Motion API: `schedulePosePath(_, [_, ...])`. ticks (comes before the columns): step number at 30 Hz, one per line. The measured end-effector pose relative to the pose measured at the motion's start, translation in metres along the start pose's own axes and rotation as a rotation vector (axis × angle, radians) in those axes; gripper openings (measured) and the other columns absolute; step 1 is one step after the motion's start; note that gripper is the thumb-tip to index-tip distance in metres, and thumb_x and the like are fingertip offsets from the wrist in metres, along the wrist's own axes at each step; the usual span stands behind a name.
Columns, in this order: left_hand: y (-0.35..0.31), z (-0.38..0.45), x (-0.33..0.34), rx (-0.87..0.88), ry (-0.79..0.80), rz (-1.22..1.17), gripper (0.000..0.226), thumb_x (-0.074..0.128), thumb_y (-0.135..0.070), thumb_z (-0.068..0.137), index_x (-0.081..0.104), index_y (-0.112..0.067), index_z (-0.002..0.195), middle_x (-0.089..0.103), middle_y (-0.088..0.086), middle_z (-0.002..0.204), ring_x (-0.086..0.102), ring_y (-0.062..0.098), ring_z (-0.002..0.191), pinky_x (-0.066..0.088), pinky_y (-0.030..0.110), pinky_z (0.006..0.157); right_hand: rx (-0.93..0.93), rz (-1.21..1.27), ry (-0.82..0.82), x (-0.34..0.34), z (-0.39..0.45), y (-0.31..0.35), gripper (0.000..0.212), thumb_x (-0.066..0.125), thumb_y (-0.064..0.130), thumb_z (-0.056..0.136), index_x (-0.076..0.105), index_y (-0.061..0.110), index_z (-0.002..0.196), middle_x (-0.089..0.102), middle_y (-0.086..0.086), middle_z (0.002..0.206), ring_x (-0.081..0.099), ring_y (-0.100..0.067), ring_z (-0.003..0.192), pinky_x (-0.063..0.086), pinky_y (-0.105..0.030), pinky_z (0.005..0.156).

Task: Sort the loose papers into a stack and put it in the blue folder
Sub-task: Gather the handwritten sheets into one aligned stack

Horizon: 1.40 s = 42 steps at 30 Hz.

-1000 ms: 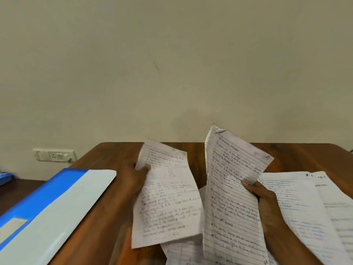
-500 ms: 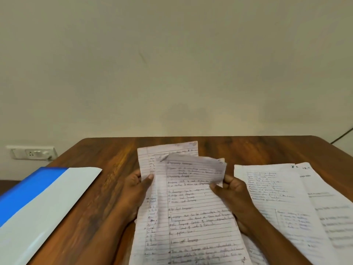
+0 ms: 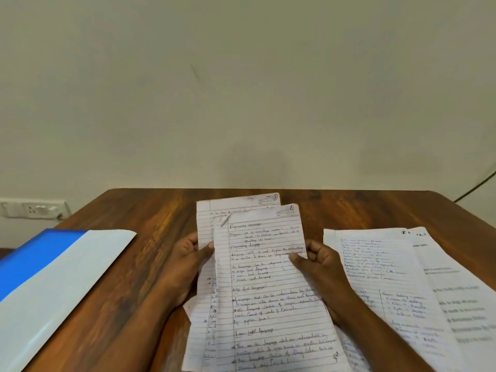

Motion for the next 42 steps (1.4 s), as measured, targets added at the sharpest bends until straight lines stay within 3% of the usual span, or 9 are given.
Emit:
schedulePosePath(6, [-0.006, -0.01, 0.014, -0.015, 0.018, 0.072, 0.025, 0.061, -0.002, 0.1, 0.068, -0.003, 0.123, 0.076, 0.017, 0.121, 0.075, 0.031, 0.109, 0.065, 0.035, 0.081, -0.041, -0.019, -0.073, -0.002, 0.006, -0.005, 0.021, 0.069, -0.006, 0.094, 0.071, 0.006, 0.11, 0.081, -0.012, 0.106, 0.076, -0.032, 0.105, 0.057, -0.048, 0.096])
schedulePosePath(12, [-0.009, -0.021, 0.032, -0.059, 0.052, 0.114, 0.025, 0.054, -0.014, 0.106, 0.068, -0.001, 0.122, 0.074, 0.024, 0.121, 0.076, 0.034, 0.103, 0.064, 0.038, 0.077, -0.106, -0.076, -0.121, 0.0, -0.001, -0.005, 0.021, 0.068, 0.009, 0.099, 0.076, 0.023, 0.113, 0.081, 0.001, 0.109, 0.077, -0.02, 0.105, 0.058, -0.043, 0.096])
schedulePosePath(17, [-0.021, -0.036, 0.047, -0.028, 0.087, 0.149, 0.038, 0.031, -0.025, 0.114, 0.067, -0.015, 0.12, 0.08, 0.0, 0.1, 0.076, -0.001, 0.089, 0.057, 0.012, 0.07, -0.134, -0.192, -0.108, 0.001, -0.002, -0.007, 0.016, 0.069, 0.019, 0.101, 0.076, 0.026, 0.114, 0.08, 0.007, 0.109, 0.076, -0.015, 0.105, 0.059, -0.049, 0.098])
schedulePosePath(20, [-0.011, -0.029, 0.044, -0.024, 0.158, 0.175, 0.024, 0.055, -0.008, 0.105, 0.063, -0.005, 0.128, 0.075, 0.019, 0.123, 0.077, 0.027, 0.106, 0.064, 0.031, 0.078, -0.161, -0.268, -0.096, 0.005, -0.004, -0.004, 0.013, 0.068, 0.022, 0.101, 0.075, 0.027, 0.111, 0.08, 0.013, 0.107, 0.076, -0.009, 0.102, 0.06, -0.047, 0.097])
schedulePosePath(25, [-0.003, -0.026, 0.039, -0.081, 0.104, 0.221, 0.027, 0.058, 0.0, 0.102, 0.062, -0.006, 0.128, 0.077, 0.013, 0.121, 0.077, 0.027, 0.106, 0.064, 0.032, 0.078, -0.182, -0.316, -0.087, 0.007, -0.006, -0.003, 0.014, 0.068, 0.029, 0.101, 0.073, 0.03, 0.114, 0.078, 0.015, 0.111, 0.074, -0.006, 0.105, 0.06, -0.042, 0.096])
schedulePosePath(30, [-0.02, -0.037, 0.045, -0.114, 0.031, 0.307, 0.011, 0.054, -0.006, 0.106, 0.063, -0.013, 0.106, 0.078, 0.006, 0.091, 0.077, 0.006, 0.075, 0.053, 0.011, 0.052, -0.181, -0.309, -0.015, 0.018, -0.011, 0.001, 0.016, 0.063, 0.027, 0.105, 0.069, 0.029, 0.119, 0.077, 0.016, 0.116, 0.072, -0.005, 0.111, 0.06, -0.033, 0.097])
schedulePosePath(33, [-0.028, -0.042, 0.053, -0.12, 0.014, 0.277, 0.014, 0.05, -0.008, 0.107, 0.064, -0.011, 0.104, 0.076, 0.007, 0.089, 0.074, 0.001, 0.064, 0.049, 0.009, 0.046, -0.17, -0.35, 0.029, 0.023, -0.012, 0.0, 0.024, 0.061, 0.034, 0.104, 0.066, 0.031, 0.128, 0.073, 0.016, 0.128, 0.067, -0.005, 0.121, 0.055, -0.04, 0.106])
schedulePosePath(36, [-0.019, -0.034, 0.051, -0.146, -0.007, 0.253, 0.013, 0.052, -0.01, 0.107, 0.064, -0.009, 0.112, 0.081, 0.003, 0.086, 0.077, 0.009, 0.07, 0.056, 0.017, 0.051, -0.135, -0.355, 0.079, 0.021, -0.012, -0.004, 0.03, 0.057, 0.036, 0.105, 0.061, 0.031, 0.135, 0.069, 0.016, 0.135, 0.063, -0.005, 0.128, 0.052, -0.041, 0.111])
schedulePosePath(42, [-0.019, -0.025, 0.043, -0.158, -0.069, 0.154, 0.049, 0.07, -0.017, 0.088, 0.058, -0.02, 0.136, 0.076, 0.011, 0.121, 0.074, 0.038, 0.108, 0.055, 0.06, 0.097, -0.136, -0.413, 0.078, 0.017, -0.015, 0.0, 0.028, 0.053, 0.036, 0.108, 0.055, 0.033, 0.136, 0.069, 0.016, 0.135, 0.067, 0.004, 0.112, 0.058, -0.027, 0.096])
Point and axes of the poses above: each hand's wrist, its own z-axis towards the middle knuckle, its own x-axis out of the palm, y = z × x, the point moved 2 cm from there along z, towards the middle knuckle
